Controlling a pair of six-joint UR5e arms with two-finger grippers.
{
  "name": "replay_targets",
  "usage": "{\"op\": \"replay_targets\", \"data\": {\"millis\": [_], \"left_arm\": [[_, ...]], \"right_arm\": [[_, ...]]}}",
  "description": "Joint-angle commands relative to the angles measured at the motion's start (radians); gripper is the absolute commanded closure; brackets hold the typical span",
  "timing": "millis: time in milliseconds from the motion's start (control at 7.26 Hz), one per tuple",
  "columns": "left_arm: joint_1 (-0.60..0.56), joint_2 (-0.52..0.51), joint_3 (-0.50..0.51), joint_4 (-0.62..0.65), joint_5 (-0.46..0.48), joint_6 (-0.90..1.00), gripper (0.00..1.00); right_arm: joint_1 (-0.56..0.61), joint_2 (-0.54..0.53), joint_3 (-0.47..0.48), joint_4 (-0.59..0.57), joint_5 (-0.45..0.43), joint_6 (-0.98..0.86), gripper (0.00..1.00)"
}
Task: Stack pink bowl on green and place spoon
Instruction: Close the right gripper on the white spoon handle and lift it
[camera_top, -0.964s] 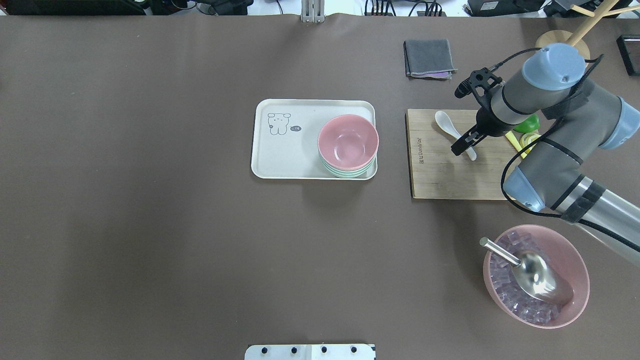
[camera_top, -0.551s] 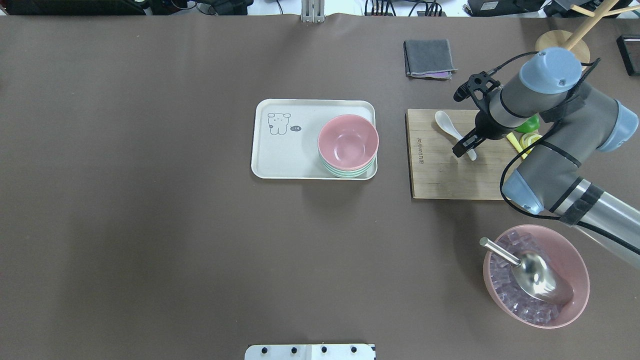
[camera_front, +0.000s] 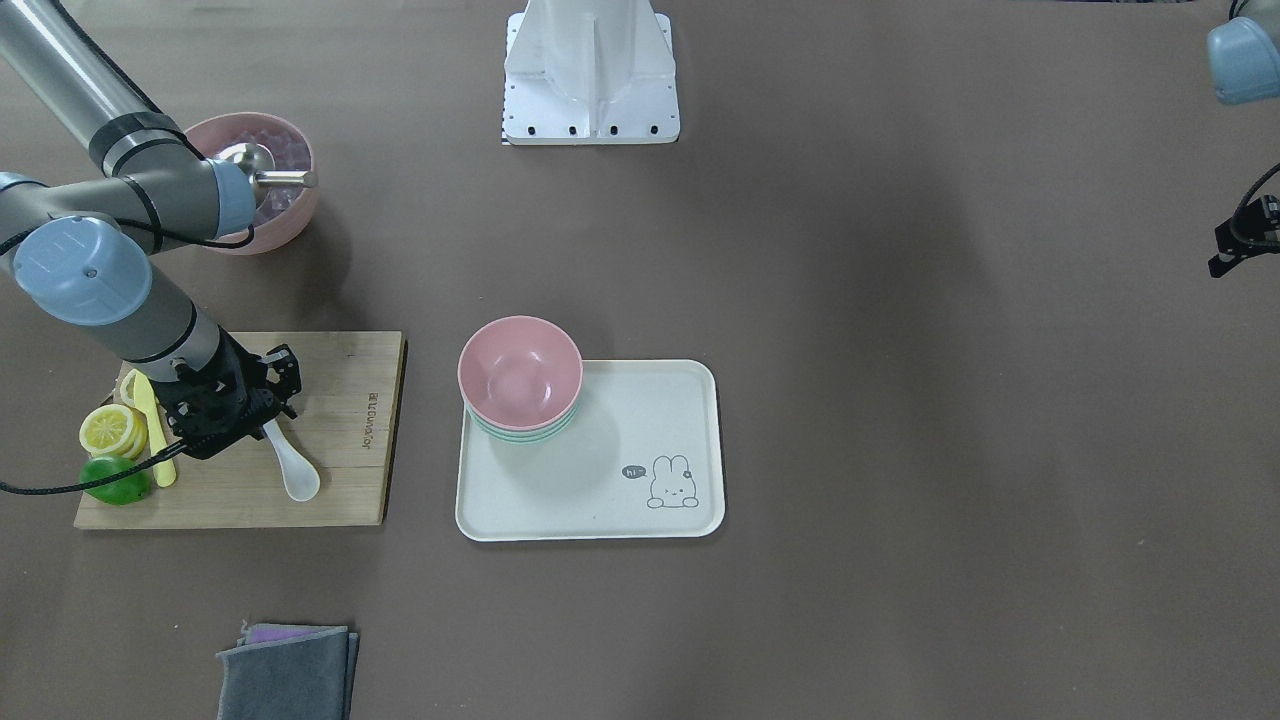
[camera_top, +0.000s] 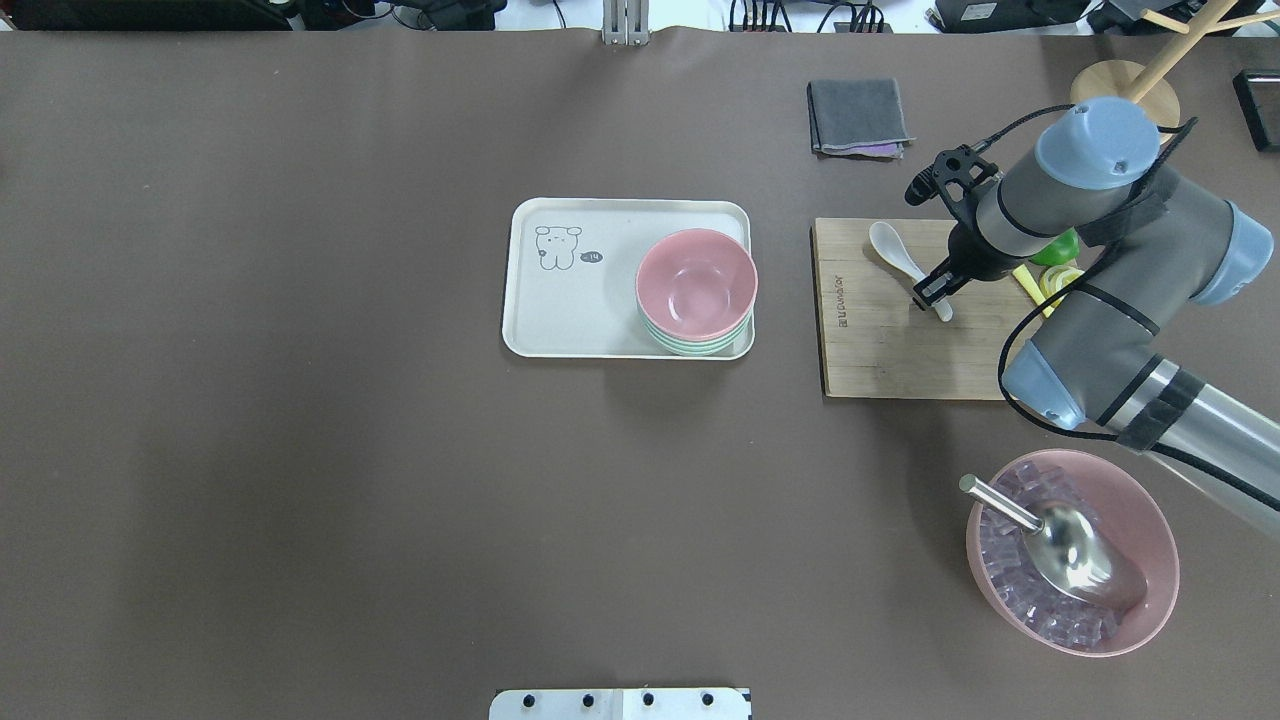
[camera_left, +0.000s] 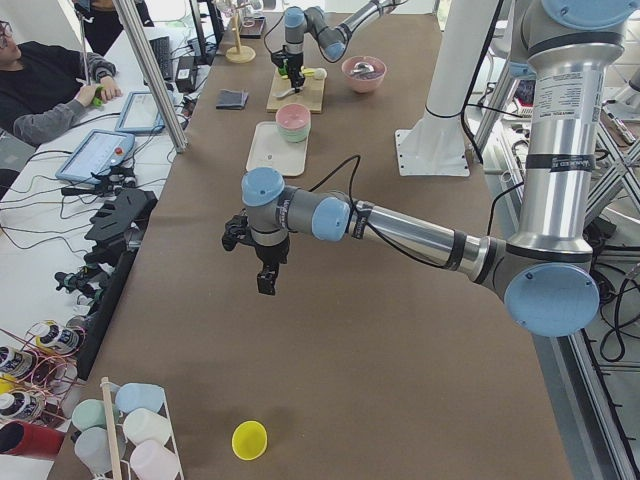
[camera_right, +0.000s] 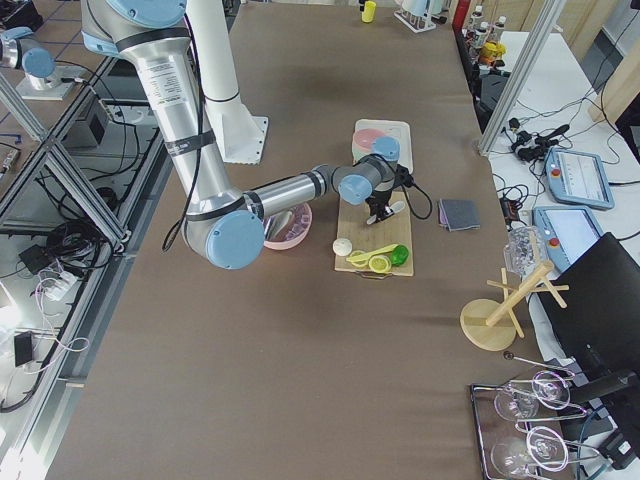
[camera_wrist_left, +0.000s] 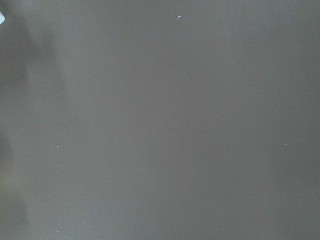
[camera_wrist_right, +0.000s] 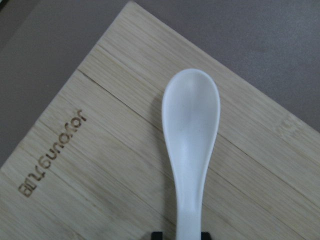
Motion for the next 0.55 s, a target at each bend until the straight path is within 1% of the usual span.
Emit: {"op": "replay_targets", "data": {"millis": [0, 138, 275, 413], "left_arm": [[0.0, 0.0, 0.001, 0.0, 0.0, 0.002, 0.01], [0.0, 0.0, 0.003, 0.0, 0.0, 0.002, 0.01], [0.0, 0.0, 0.003, 0.0, 0.0, 0.002, 0.02], [0.0, 0.001, 0.004, 0.0, 0.0, 0.002, 0.01]], "right_arm": [[0.0, 0.006, 0.001, 0.003, 0.0, -0.006, 1.0], [0.011, 0.016, 0.012, 0.001, 0.0, -0.009, 1.0], [0.034, 0.052, 0.032, -0.015, 0.012, 0.008, 1.0], [0.051, 0.098, 0.068, -0.076, 0.023, 0.054, 1.0]]}}
